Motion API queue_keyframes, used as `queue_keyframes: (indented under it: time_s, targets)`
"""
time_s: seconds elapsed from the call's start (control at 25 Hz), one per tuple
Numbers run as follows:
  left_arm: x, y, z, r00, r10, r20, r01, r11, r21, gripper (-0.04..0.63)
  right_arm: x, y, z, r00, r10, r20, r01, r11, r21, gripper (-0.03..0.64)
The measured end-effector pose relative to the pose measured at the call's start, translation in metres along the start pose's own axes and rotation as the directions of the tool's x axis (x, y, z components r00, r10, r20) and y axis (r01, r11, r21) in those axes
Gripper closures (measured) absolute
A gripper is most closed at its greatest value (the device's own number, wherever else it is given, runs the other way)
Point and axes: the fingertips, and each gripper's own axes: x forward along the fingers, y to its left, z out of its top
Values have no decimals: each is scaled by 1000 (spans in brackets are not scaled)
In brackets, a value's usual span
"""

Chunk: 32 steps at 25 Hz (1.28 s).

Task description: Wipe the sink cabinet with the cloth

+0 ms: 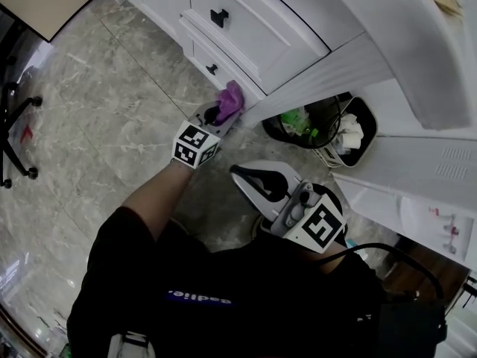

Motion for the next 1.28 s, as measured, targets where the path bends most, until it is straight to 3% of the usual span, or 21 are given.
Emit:
queue_keyframes:
  time_s: [0.24, 0.48, 0.64, 0.76, 0.92, 1.28]
  targets:
    - [-31, 97, 4, 978, 207, 26, -206, 978, -28, 511, -5, 0, -4, 1000, -20, -12, 20, 1000, 14, 621]
    - [-52, 184, 9, 921, 388, 19, -385, 918, -92, 511, -16, -6, -19, 996, -65, -63, 67, 998, 22, 621]
    - [-51, 223, 2, 895, 446, -27, -445, 886, -130, 511, -21, -9, -31, 990, -99, -98, 104, 993, 48, 621]
    - [-38, 232, -4, 895, 444, -45, -446, 883, -146, 511, -25, -11, -33, 987, -118, -109, 126, 990, 61, 621]
    - [-16, 222, -17, 911, 409, -59, -412, 892, -185, 511, -29, -12, -38, 984, -130, -125, 141, 987, 78, 621]
    - [9, 156, -34, 965, 252, -76, -261, 953, -154, 511, -22, -5, -35, 991, -87, -100, 95, 992, 85, 621]
